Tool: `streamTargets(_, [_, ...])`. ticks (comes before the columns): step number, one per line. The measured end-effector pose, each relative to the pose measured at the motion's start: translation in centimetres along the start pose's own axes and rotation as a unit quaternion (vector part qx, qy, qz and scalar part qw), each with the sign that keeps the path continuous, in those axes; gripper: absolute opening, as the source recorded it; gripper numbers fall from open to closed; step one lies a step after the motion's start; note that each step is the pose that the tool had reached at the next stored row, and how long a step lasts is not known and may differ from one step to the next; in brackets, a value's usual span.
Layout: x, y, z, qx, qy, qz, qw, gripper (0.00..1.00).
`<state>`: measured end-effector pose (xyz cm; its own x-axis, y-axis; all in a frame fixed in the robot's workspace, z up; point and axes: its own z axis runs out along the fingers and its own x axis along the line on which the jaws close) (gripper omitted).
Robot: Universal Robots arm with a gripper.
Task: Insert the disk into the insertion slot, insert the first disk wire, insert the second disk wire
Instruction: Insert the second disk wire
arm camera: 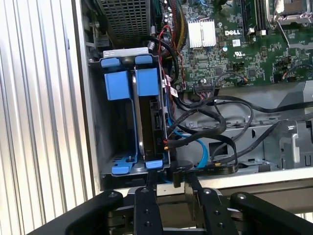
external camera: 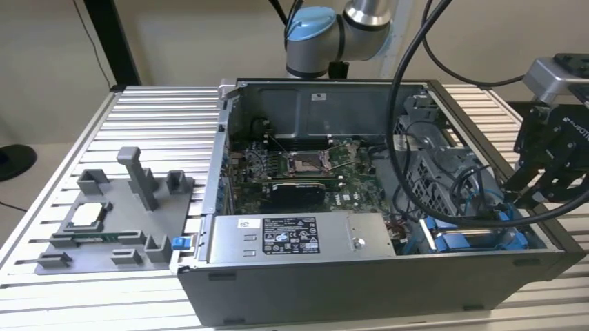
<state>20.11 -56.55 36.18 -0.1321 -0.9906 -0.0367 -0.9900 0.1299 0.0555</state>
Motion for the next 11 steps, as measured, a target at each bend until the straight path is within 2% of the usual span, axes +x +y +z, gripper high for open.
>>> streamTargets(11, [-0.31, 0.11, 0.09, 0.0, -0.0001, 0.0, 1.0, 1.0])
